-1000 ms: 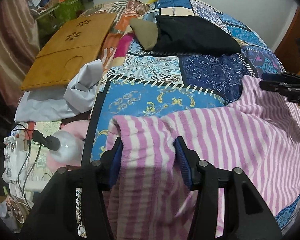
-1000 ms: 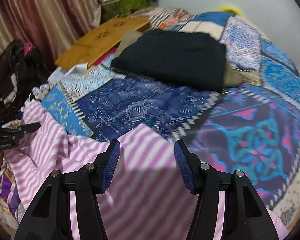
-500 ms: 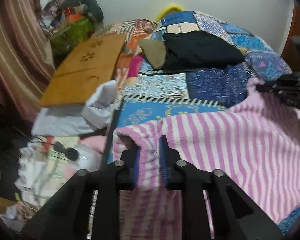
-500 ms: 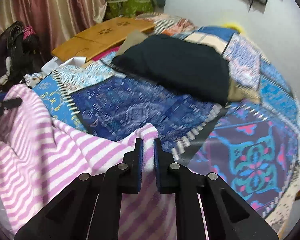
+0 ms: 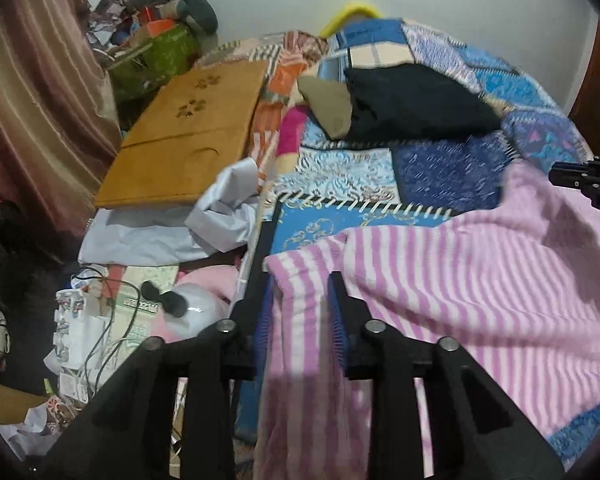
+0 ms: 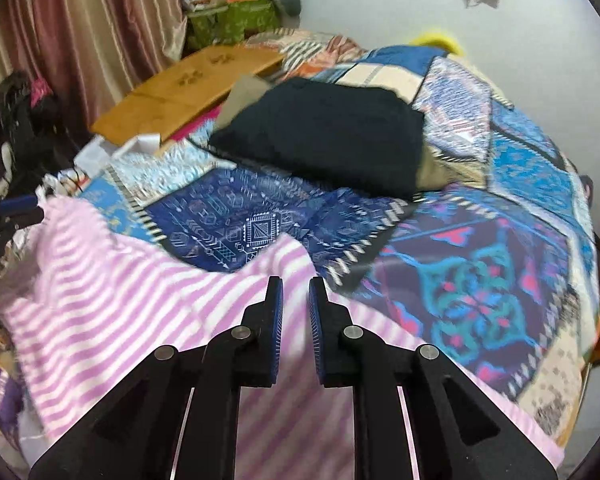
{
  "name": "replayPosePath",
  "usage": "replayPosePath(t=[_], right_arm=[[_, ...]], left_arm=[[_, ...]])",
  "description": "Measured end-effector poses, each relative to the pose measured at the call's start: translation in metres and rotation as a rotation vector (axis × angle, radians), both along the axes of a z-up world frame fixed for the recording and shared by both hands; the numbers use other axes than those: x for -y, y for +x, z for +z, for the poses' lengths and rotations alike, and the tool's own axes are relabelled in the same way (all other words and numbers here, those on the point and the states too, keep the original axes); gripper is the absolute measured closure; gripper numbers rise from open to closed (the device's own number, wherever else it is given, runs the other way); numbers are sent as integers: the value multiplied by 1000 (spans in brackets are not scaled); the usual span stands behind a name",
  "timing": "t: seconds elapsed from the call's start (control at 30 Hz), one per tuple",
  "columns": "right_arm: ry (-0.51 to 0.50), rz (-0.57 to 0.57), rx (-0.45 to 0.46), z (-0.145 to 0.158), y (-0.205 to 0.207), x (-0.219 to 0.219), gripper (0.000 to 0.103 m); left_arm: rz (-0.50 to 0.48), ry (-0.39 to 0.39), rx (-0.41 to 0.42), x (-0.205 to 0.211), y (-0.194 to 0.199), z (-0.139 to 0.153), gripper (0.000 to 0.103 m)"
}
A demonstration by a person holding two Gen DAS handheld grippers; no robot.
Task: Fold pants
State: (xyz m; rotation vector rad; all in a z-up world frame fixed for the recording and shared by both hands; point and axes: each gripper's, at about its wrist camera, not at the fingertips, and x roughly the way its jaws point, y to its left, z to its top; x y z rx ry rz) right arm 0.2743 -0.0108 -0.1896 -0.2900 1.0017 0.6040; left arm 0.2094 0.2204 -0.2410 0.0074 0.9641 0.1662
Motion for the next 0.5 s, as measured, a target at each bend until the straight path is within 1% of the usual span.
replayPosePath(t=[0.03, 0.07, 0.17, 0.23, 0.3, 0.4, 0.47, 0.5], right_arm=[[14, -6, 2, 8, -5, 7, 91], [27, -15, 4, 16, -10, 14, 91], [58, -39, 7, 35, -31, 39, 90], [56, -62, 20, 44, -52, 58, 90], [55, -76, 22, 47, -68, 74, 89], [57, -117, 16, 48, -94, 98, 87], [63, -149, 6, 45, -107, 114, 80], [70, -170, -7, 41, -117, 122, 78]], left_arm=[[3, -8, 14, -1, -10, 8, 63], [6, -14, 25, -1, -17, 14, 58], [-5, -44, 44, -1, -44, 27, 56], [-10, -70, 41, 0, -62, 28, 53], [-17, -92, 35, 1, -78, 26, 52], [-32, -125, 13, 6, -98, 13, 52], [-35, -145, -3, 9, -110, 3, 51], [-37, -159, -9, 10, -114, -3, 50]])
